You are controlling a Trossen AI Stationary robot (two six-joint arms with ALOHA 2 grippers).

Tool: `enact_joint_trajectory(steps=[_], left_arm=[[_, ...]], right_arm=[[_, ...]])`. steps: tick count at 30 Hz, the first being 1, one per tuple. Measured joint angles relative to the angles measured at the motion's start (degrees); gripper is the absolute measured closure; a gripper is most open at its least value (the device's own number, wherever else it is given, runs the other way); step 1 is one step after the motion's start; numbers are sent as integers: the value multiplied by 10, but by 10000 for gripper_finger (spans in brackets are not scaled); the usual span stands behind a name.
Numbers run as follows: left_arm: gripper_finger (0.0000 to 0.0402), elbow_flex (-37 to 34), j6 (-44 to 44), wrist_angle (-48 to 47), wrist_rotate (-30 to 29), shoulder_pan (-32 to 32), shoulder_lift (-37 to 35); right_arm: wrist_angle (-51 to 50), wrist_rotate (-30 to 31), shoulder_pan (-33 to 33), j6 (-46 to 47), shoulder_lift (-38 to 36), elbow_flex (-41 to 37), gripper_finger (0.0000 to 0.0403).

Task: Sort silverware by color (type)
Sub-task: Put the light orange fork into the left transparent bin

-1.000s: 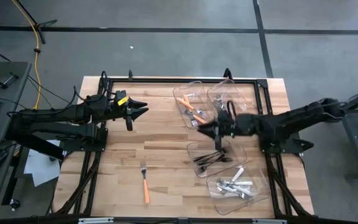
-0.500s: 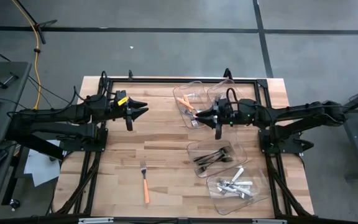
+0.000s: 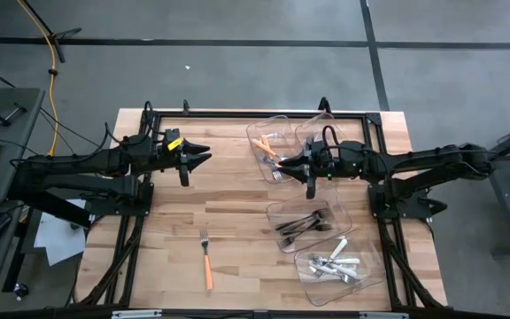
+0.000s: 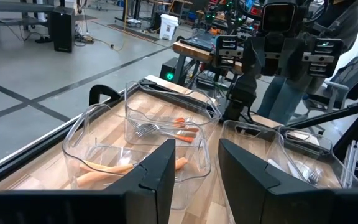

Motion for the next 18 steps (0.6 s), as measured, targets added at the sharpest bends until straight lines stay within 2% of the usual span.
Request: enact_joint_trajectory(steps=[18], left_arm=[[291,0,0,0,0,0,0]], right_arm=[[0,0,0,-10,0,0,331]])
